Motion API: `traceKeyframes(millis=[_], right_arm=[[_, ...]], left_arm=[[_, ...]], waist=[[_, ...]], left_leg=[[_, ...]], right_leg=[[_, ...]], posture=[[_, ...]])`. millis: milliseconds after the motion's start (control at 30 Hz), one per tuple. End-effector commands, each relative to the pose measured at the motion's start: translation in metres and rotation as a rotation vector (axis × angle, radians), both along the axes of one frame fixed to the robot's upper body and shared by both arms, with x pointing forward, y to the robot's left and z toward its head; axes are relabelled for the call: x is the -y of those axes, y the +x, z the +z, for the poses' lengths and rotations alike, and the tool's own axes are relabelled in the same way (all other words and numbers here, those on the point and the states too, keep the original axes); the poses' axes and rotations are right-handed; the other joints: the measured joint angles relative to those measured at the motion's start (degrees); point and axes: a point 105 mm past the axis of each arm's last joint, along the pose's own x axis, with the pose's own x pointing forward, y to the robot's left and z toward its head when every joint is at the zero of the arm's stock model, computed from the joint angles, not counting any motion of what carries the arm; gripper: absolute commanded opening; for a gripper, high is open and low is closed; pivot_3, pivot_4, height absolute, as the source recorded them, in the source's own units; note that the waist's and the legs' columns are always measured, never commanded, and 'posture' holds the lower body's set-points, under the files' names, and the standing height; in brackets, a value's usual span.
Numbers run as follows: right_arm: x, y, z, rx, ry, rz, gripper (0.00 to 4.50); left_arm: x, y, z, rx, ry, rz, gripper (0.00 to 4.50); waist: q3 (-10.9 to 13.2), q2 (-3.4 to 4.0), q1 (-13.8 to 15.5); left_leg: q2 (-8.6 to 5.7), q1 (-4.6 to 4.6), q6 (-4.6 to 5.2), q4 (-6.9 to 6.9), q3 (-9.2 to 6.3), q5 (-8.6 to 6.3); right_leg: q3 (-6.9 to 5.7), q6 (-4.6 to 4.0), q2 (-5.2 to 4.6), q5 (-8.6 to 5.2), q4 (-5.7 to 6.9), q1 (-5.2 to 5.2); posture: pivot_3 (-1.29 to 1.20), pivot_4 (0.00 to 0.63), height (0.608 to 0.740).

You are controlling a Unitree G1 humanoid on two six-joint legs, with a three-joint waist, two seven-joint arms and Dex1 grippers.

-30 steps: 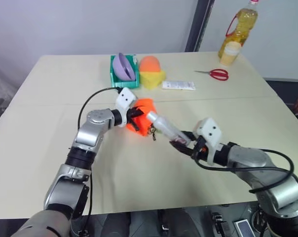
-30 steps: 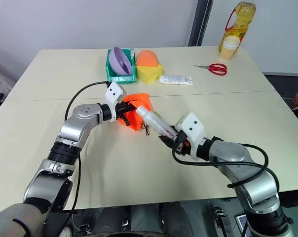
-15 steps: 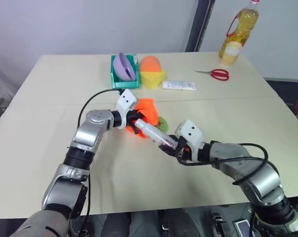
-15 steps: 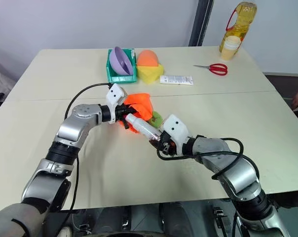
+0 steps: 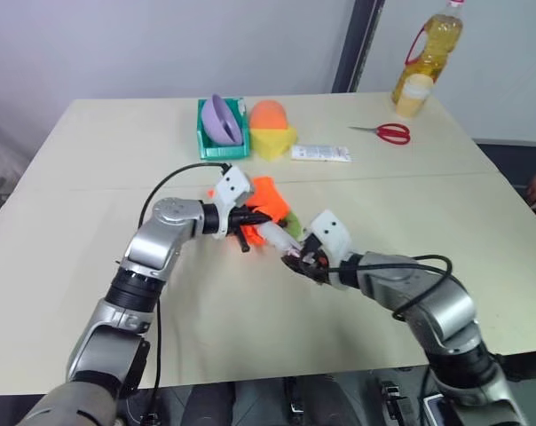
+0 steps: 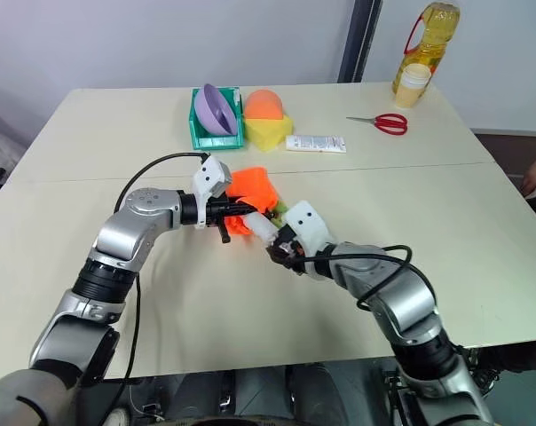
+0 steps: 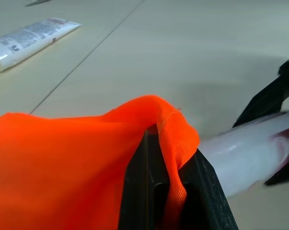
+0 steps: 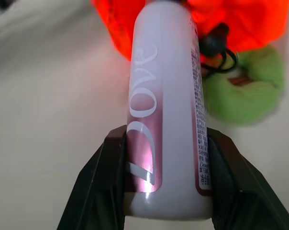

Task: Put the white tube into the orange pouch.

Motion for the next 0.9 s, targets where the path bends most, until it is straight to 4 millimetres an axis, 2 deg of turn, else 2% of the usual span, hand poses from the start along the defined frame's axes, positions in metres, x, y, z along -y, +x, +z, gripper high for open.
traceKeyframes(millis=[33, 200, 267, 300, 533, 667, 767, 900], right_arm=[[-0.006, 0.005, 0.019, 0.022, 0.069, -0.028, 1.96], [-0.025, -0.003, 0.025, 0.001, 0.13, 0.04, 1.96], [-0.032, 0.003, 0.029, 0.007, 0.155, 0.025, 1.96], [-0.033, 0.012, 0.031, 0.018, 0.162, -0.024, 1.96], [-0.029, 0.048, 0.034, 0.075, 0.182, -0.234, 1.96], [-0.03, 0.057, 0.034, 0.096, 0.192, -0.282, 1.96], [-0.034, 0.057, 0.038, 0.099, 0.232, -0.265, 1.96], [-0.035, 0.047, 0.044, 0.109, 0.241, -0.199, 3.32]], left_arm=[[0.005, 0.0, 0.002, 0.02, 0.012, 0.01, 0.0], [0.003, 0.002, 0.001, 0.018, 0.017, 0.026, 0.0], [0.003, 0.0, 0.002, 0.022, 0.02, 0.011, 0.0], [0.003, 0.0, 0.003, 0.022, 0.018, 0.008, 0.0], [0.001, -0.005, 0.007, 0.015, 0.012, -0.012, 0.0], [-0.001, -0.003, 0.005, 0.015, 0.018, -0.001, 0.0], [-0.003, -0.003, 0.004, 0.016, 0.021, 0.005, 0.0], [-0.007, 0.002, 0.003, 0.025, 0.031, 0.037, 0.0]], waist=[[0.0, 0.0, 0.1], [0.0, 0.0, 0.03], [0.0, 0.0, -0.06], [0.0, 0.0, -0.21], [0.0, 0.0, -0.12], [0.0, 0.01, -0.17], [0.0, 0.01, -0.23], [0.0, 0.01, -0.23]], left_leg=[[-0.01, 0.0, 0.0, 0.0, 0.02, 0.0], [-0.02, -0.02, 0.0, 0.0, 0.03, 0.0], [-0.02, -0.03, 0.0, 0.0, 0.02, 0.0], [-0.02, -0.03, 0.0, 0.0, 0.02, 0.0], [0.0, -0.06, 0.0, -0.03, 0.02, 0.0], [-0.04, -0.12, 0.0, -0.04, 0.05, 0.0], [-0.03, -0.13, 0.0, -0.09, 0.05, 0.0], [-0.02, -0.12, 0.0, -0.12, 0.04, 0.0]], right_leg=[[0.0, 0.0, -0.01, 0.0, 0.0, 0.0], [0.0, 0.0, -0.05, 0.0, -0.02, 0.0], [0.0, 0.0, -0.03, 0.0, -0.01, -0.01], [0.0, 0.0, -0.02, 0.0, -0.01, -0.03], [0.0, 0.0, -0.02, 0.0, 0.03, -0.08], [0.01, 0.01, -0.07, 0.01, -0.01, -0.12], [0.01, 0.01, -0.06, 0.01, 0.0, -0.17], [0.01, 0.0, -0.04, 0.01, 0.0, -0.18]], posture=[[0.0, 0.15, 0.726], [0.0, 0.15, 0.726], [0.0, 0.15, 0.726], [0.0, 0.15, 0.726], [0.0, 0.15, 0.726], [0.0, 0.15, 0.726], [0.0, 0.15, 0.726], [0.0, 0.15, 0.726]])
